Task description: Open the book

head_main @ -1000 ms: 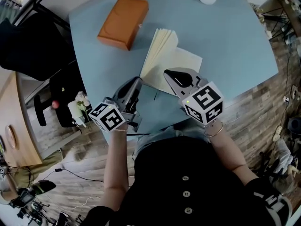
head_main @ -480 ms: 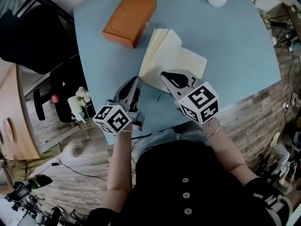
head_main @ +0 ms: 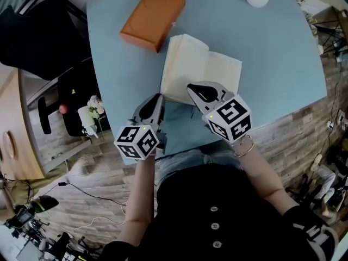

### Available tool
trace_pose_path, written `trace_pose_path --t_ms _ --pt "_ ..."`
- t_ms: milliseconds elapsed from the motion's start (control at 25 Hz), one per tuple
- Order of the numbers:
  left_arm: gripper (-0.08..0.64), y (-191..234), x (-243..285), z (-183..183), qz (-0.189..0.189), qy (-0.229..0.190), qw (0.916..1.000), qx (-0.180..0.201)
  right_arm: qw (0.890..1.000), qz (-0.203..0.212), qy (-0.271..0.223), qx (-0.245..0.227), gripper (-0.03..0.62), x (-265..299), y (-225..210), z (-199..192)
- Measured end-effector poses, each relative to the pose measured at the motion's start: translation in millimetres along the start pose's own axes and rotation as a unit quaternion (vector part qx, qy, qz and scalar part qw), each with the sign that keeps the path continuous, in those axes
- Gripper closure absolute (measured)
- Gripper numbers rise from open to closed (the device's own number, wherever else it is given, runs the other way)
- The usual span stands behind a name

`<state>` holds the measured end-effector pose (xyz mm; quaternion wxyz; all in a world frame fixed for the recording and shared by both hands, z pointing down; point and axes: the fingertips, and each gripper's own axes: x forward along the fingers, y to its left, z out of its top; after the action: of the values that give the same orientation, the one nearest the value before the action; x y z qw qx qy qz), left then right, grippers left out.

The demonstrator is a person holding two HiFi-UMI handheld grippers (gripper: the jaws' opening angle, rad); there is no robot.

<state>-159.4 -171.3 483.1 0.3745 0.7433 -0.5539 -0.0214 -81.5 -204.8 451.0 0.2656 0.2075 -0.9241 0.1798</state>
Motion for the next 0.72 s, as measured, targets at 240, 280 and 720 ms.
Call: trace_pose_path --t_ms 240,280,720 --pt "0.535 11 2 -16 0.038 0.039 0.9984 0.016 1.0 0.011 0.017 0.01 0.591 8 5 -16" --pt "0.535 12 3 -19 0.043 0.045 0.9979 0.018 1.0 0.012 0.019 0.011 0.591 9 6 -19" --pt "0.534 25 10 -43 0.075 0.11 0.9893 0.06 0.999 0.013 0.039 0.025 0.591 11 6 -42"
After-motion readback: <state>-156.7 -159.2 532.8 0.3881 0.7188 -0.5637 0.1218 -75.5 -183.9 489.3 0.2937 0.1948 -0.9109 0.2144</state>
